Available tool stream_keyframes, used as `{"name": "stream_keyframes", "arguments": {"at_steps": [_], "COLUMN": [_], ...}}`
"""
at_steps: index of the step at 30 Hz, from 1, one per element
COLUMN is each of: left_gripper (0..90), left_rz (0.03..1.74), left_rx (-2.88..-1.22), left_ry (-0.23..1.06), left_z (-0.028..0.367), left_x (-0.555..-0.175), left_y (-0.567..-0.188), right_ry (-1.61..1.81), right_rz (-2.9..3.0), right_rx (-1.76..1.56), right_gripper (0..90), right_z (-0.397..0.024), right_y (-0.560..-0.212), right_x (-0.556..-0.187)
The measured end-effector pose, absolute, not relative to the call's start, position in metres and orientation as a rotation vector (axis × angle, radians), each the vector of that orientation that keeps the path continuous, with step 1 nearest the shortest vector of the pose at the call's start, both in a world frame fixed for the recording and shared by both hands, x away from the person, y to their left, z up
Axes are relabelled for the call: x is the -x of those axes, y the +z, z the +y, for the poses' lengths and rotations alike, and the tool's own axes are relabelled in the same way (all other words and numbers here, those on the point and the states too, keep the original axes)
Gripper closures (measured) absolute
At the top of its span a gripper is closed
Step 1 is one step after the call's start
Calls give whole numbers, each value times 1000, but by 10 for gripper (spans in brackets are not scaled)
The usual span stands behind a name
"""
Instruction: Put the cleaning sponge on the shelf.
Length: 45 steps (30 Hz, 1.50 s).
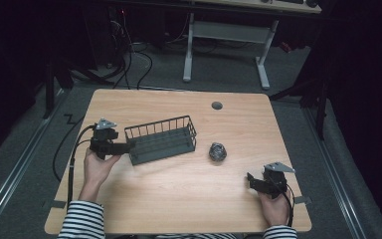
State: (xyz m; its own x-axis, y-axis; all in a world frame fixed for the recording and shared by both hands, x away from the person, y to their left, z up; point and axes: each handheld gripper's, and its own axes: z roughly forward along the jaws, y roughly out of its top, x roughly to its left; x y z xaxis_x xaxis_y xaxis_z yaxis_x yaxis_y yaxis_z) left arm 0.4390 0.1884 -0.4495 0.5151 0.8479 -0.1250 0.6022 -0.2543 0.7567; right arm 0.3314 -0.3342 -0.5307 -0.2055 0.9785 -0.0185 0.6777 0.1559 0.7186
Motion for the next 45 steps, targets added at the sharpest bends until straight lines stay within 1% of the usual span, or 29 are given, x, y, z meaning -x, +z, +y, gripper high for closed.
{"name": "stream_keyframes", "arguments": {"at_steps": [1, 3, 4, 6, 9, 10, 22, 30, 34, 45], "left_gripper": [259, 287, 287, 336, 366, 395, 493, 518, 526, 540], "left_rz": [1184, 1182, 1179, 1173, 1168, 1166, 1154, 1136, 1129, 1121], "left_rx": [-1970, -1972, -1973, -1974, -1980, -1982, -2010, -2020, -1982, -1998], "left_ry": [394, 393, 396, 397, 394, 394, 417, 435, 409, 394], "left_z": [188, 188, 188, 187, 185, 185, 181, 178, 181, 177], "left_x": [-440, -440, -440, -441, -441, -441, -438, -433, -428, -422], "left_y": [-450, -451, -451, -452, -453, -454, -454, -453, -454, -453], "right_ry": [810, 810, 810, 810, 810, 810, 811, 812, 812, 812], "right_rz": [1950, 1950, 1950, 1953, 1952, 1954, 1955, 1957, 1956, 1957], "right_rx": [-1568, -1568, -1568, -1563, -1566, -1562, -1563, -1562, -1563, -1564], "right_gripper": [250, 250, 249, 250, 250, 250, 250, 249, 250, 250], "right_z": [-334, -334, -334, -334, -334, -334, -334, -334, -334, -334], "right_y": [-531, -531, -531, -531, -531, -531, -531, -531, -531, -531], "right_x": [-331, -331, -331, -332, -331, -332, -331, -331, -331, -331]}}
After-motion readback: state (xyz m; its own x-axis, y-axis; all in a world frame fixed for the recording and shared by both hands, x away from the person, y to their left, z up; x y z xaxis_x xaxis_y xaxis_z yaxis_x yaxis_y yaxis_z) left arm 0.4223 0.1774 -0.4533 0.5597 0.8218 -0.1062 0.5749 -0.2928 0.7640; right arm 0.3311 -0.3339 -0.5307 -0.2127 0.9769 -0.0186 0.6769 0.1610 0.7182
